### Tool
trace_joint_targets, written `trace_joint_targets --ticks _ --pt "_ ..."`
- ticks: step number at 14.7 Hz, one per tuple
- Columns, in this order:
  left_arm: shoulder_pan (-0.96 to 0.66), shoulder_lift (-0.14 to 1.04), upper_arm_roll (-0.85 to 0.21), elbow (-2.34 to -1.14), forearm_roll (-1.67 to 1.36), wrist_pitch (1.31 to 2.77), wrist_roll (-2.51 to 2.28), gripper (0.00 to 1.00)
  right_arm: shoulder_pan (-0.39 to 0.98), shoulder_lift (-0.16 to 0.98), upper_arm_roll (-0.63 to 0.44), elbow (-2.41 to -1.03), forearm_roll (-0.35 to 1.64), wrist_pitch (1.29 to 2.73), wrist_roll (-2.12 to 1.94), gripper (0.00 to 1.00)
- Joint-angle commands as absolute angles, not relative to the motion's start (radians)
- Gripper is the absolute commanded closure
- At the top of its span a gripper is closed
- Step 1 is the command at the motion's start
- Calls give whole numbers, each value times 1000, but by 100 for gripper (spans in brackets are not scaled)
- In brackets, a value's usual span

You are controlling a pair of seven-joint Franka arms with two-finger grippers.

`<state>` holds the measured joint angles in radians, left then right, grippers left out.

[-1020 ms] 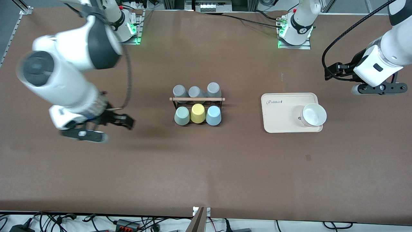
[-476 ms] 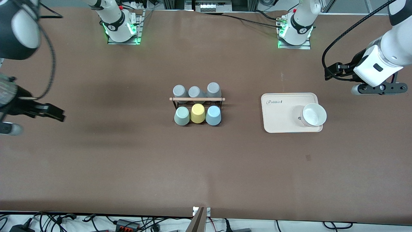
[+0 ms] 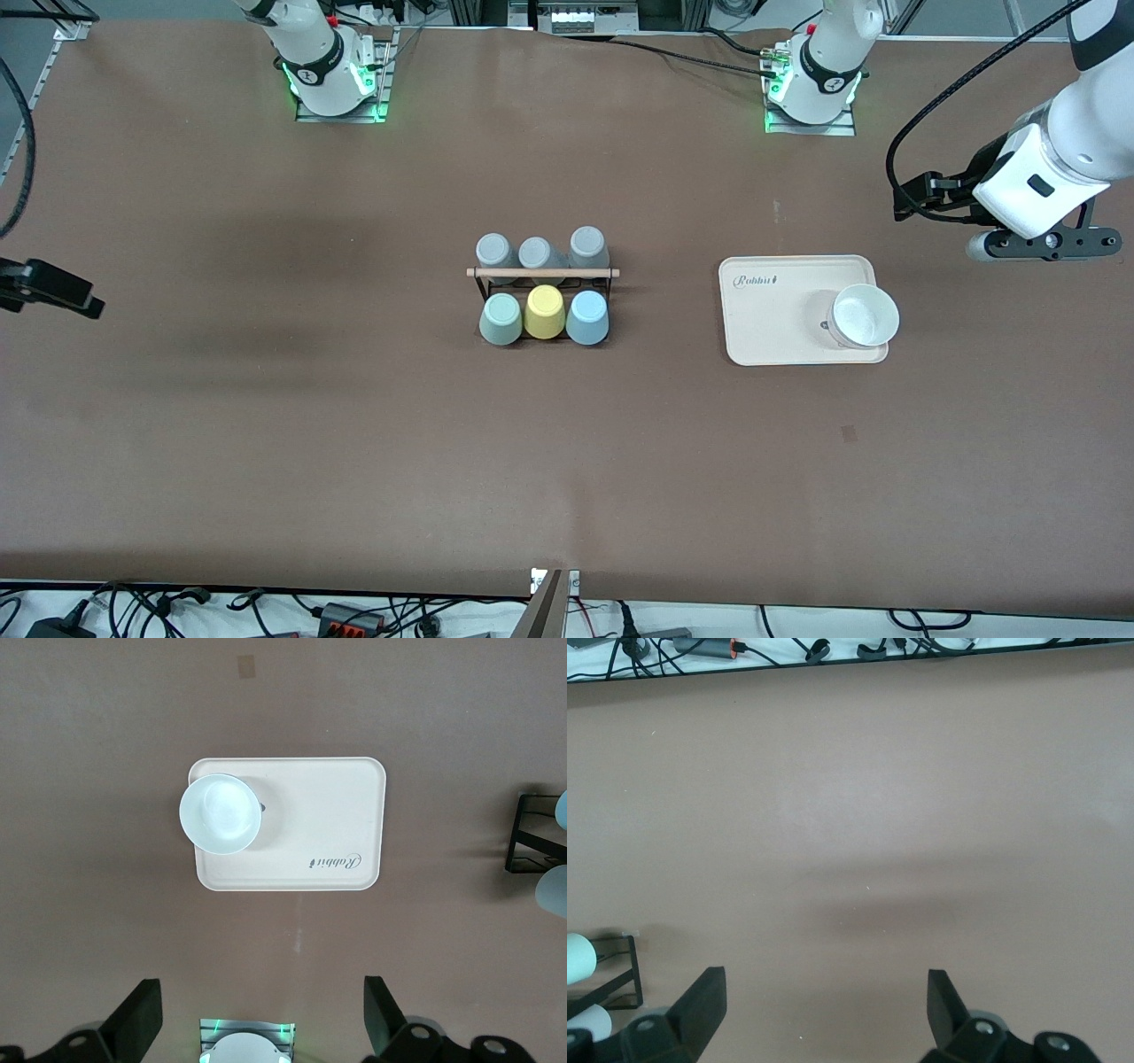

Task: Hang scattered cups on rack with three cups
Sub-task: 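Open the right gripper and draw it back away from the rack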

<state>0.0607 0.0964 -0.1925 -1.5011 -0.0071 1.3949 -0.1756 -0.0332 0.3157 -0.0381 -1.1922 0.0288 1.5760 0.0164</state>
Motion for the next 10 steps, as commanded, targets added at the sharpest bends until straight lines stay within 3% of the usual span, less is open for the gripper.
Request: trace_joint_targets --ticks 1,7,10 --pt "67 84 -193 -1497 -21 1381 -169 0 -46 238 -9 -1293 -2 1581 -6 0" --pt "67 84 -192 -1497 -21 1381 -169 0 -48 5 -9 -1661 -9 1738 -20 0" --pt "67 84 -192 -1497 -21 1379 -169 0 -51 -11 -15 -1687 -11 1736 -61 0"
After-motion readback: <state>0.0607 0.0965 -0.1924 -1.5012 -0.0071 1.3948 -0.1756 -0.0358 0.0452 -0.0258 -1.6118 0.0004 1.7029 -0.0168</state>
